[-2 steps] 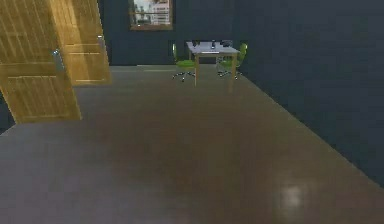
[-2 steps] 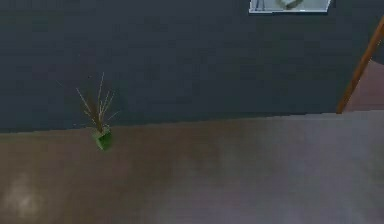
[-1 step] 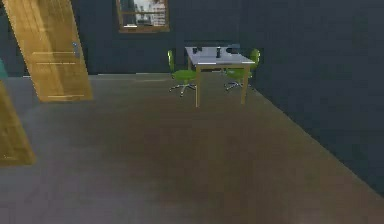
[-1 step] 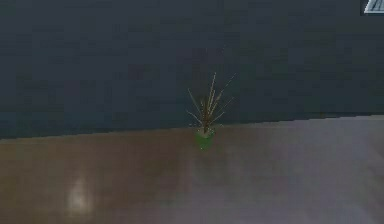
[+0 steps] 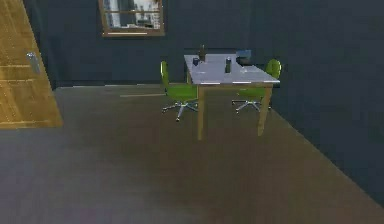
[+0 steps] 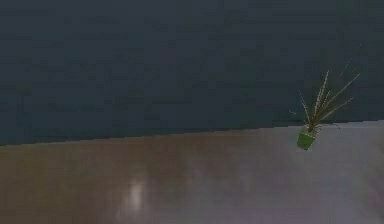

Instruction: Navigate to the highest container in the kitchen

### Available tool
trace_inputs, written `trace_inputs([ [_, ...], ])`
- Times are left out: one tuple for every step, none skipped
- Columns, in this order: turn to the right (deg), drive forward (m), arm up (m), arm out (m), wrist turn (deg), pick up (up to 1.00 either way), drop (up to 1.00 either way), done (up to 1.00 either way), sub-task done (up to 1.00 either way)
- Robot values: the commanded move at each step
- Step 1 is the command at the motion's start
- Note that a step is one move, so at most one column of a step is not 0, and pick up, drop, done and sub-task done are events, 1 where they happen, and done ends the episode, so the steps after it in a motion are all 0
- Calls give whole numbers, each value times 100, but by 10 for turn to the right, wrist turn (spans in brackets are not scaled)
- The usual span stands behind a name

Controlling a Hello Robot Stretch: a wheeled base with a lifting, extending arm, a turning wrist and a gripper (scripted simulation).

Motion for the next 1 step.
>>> trace_inputs([
  [0, 100, 0, 0, 0, 0, 0, 0, 0],
])
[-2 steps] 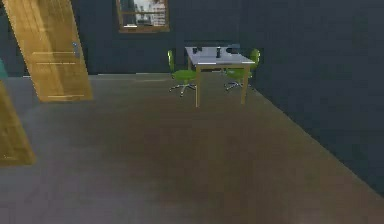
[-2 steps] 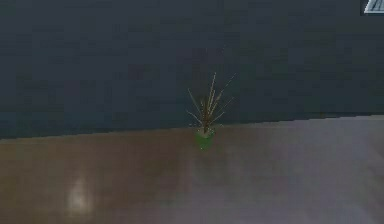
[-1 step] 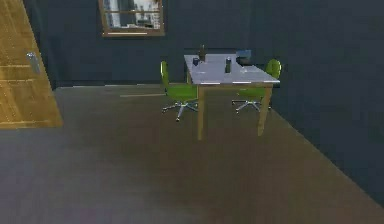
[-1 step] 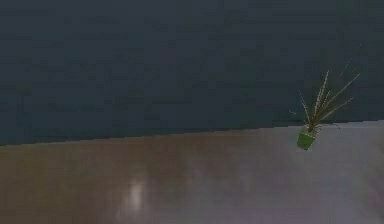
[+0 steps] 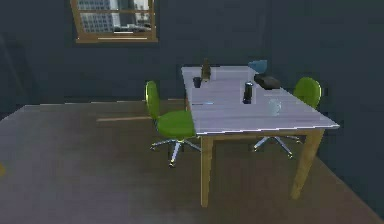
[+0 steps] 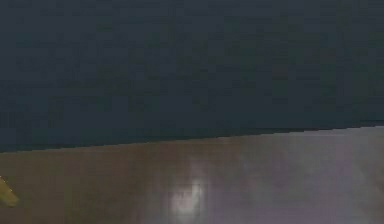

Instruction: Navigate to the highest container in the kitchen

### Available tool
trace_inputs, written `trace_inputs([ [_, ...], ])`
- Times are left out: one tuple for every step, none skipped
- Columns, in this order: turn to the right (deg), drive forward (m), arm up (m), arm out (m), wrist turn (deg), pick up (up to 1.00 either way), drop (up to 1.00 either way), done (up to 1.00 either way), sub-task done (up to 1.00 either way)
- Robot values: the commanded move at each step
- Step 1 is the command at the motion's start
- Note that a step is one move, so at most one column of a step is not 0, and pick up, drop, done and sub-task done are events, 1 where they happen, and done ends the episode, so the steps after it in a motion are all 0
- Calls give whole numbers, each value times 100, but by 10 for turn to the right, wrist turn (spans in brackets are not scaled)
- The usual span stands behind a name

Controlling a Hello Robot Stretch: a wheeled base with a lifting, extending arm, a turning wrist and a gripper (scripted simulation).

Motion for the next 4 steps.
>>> trace_inputs([
  [0, 55, 0, 0, 0, 0, 0, 0, 0],
  [-450, 0, 0, 0, 0, 0, 0, 0, 0],
  [-450, 0, 0, 0, 0, 0, 0, 0, 0],
  [-450, 0, 0, 0, 0, 0, 0, 0, 0],
])
